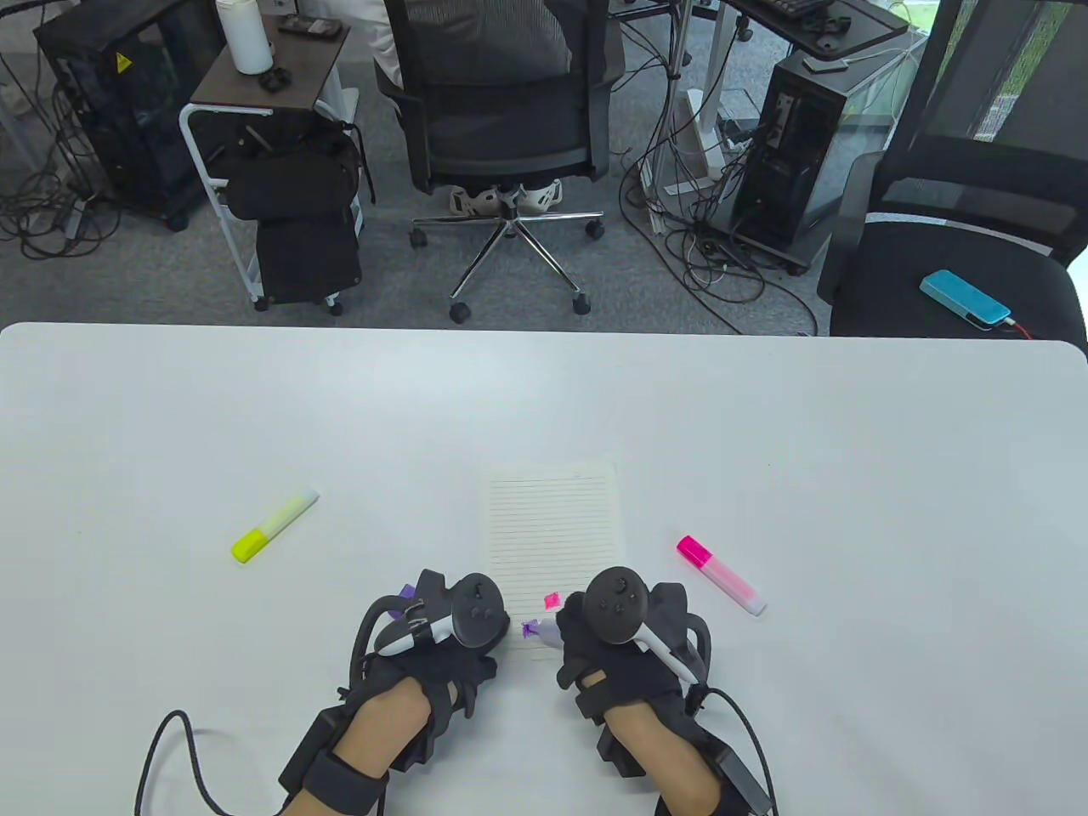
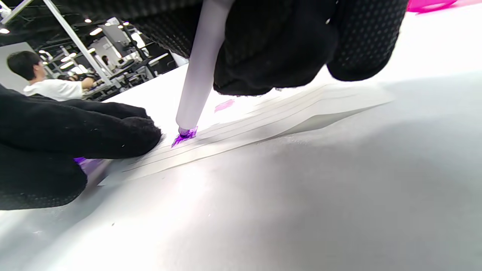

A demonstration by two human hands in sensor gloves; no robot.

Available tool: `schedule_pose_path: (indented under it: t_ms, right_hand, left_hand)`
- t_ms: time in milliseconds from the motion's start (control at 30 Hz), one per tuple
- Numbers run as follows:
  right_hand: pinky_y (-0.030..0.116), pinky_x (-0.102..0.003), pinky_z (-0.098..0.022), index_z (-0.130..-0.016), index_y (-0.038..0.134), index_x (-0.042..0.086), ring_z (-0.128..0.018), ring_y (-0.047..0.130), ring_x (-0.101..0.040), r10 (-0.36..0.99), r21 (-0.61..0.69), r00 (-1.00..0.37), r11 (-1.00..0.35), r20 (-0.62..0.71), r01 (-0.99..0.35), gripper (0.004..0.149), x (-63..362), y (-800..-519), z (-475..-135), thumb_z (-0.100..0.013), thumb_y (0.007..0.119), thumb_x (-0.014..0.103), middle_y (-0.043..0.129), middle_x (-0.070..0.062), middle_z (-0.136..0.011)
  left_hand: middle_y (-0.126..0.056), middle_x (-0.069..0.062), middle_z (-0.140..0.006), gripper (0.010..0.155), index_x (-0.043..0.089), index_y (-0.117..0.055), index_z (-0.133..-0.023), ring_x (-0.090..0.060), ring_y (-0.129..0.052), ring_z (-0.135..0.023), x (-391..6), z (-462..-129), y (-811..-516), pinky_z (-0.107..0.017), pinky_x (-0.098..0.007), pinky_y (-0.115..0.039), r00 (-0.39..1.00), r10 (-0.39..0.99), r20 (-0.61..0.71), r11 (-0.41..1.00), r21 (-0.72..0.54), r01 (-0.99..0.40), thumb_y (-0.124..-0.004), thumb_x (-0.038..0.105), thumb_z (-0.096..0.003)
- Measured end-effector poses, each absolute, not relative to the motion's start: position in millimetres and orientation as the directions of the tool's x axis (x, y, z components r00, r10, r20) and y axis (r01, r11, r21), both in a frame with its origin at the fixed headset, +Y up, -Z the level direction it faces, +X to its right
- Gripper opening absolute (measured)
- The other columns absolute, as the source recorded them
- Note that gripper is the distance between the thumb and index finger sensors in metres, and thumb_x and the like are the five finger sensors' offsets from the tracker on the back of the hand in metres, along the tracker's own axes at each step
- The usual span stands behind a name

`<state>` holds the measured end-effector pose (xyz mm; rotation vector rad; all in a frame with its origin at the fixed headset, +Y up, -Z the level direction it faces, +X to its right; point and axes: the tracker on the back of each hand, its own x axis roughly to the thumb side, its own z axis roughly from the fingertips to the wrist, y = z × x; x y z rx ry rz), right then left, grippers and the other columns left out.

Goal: Apply highlighter ink on paper

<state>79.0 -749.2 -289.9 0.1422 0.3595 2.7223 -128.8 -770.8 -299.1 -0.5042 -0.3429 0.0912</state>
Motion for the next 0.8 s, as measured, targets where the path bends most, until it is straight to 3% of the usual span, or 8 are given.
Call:
schedule_pose_path:
  t_ms: [300,433,567,800]
  right_hand:
    - [0.076,-0.055,-0.052,-0.094,0.076,0.013,-0.034,0.094,-0.028,0.386,0.25,-0.921,-0.897,0.047,-0.364,0.039,81.5,-747.7,-289.6,-0.064,0.072,0.036,0.094,-0.013,-0.065]
    - [0.076,-0.055,-0.053,-0.096,0.074,0.013,-0.035,0.094,-0.028,0.553,0.231,-0.831,-0.816,0.049,-0.53,0.04,91.0,-747.9,-289.7,-0.064,0.071,0.036,0.093,-0.013,-0.066]
    - [0.074,-0.056,-0.056,-0.1,0.07,0.015,-0.042,0.094,-0.029,0.607,0.144,-0.789,-0.792,0.093,-0.593,0.042,100.5,-743.6,-289.4,-0.064,0.07,0.036,0.091,-0.013,-0.073]
    - [0.069,-0.059,-0.06,-0.107,0.059,0.017,-0.06,0.092,-0.034,0.742,0.107,-0.65,-0.668,0.163,-0.736,0.046,109.3,-743.1,-289.2,-0.064,0.068,0.032,0.082,-0.016,-0.088]
  left_hand:
    - [-0.04,0.003,-0.115,0.064,0.032,-0.056,-0.103,-0.045,-0.045,-0.104,-128.8,-299.1,-770.9,-0.073,-0.066,-0.039,0.939,0.17,0.299,0.873,-0.488,-0.003,-0.075,0.044,-0.0434]
    - [-0.04,0.003,-0.115,0.064,0.032,-0.056,-0.103,-0.044,-0.045,-0.104,-129.2,-299.2,-771.0,-0.073,-0.066,-0.038,0.938,0.175,0.298,0.872,-0.489,-0.007,-0.075,0.044,-0.0435]
    - [-0.04,0.003,-0.115,0.064,0.033,-0.056,-0.103,-0.045,-0.045,-0.104,-129.7,-299.2,-771.2,-0.073,-0.066,-0.039,0.936,0.173,0.307,0.875,-0.484,-0.003,-0.076,0.044,-0.0433]
    - [-0.044,0.003,-0.115,0.064,0.033,-0.058,-0.103,-0.044,-0.048,-0.103,-134.1,-301.2,-770.0,-0.073,-0.066,-0.04,0.926,0.198,0.322,0.881,-0.472,-0.024,-0.076,0.044,-0.0432]
